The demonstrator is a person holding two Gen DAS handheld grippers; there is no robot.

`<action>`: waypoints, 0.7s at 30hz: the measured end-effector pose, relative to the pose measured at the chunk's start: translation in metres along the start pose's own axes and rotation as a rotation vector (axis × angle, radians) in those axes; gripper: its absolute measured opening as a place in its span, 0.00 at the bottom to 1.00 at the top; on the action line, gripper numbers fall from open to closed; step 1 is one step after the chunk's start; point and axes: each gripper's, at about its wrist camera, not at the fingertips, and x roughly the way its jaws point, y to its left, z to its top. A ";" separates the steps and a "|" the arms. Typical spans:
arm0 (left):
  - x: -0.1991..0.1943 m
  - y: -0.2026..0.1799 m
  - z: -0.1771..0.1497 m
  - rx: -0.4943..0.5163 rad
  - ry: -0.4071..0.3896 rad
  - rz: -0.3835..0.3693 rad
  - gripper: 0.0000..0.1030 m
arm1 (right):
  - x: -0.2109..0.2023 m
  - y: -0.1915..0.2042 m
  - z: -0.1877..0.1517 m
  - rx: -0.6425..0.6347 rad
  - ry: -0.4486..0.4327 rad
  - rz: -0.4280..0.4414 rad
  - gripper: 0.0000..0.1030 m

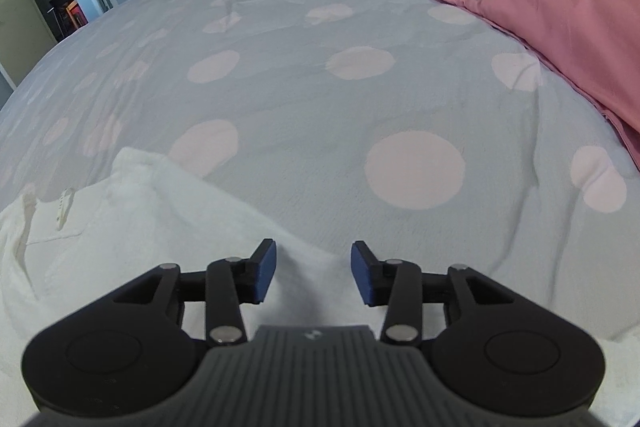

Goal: Fold clothes

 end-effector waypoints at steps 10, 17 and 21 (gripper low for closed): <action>-0.008 0.005 0.012 0.029 0.022 0.211 0.01 | 0.005 -0.001 0.002 -0.016 0.010 0.059 0.22; -0.011 0.001 0.015 0.017 -0.003 0.180 0.14 | 0.001 0.007 0.005 -0.011 0.001 0.082 0.27; -0.018 -0.010 0.033 0.020 -0.060 0.088 0.24 | 0.003 0.024 0.012 -0.033 -0.017 0.155 0.32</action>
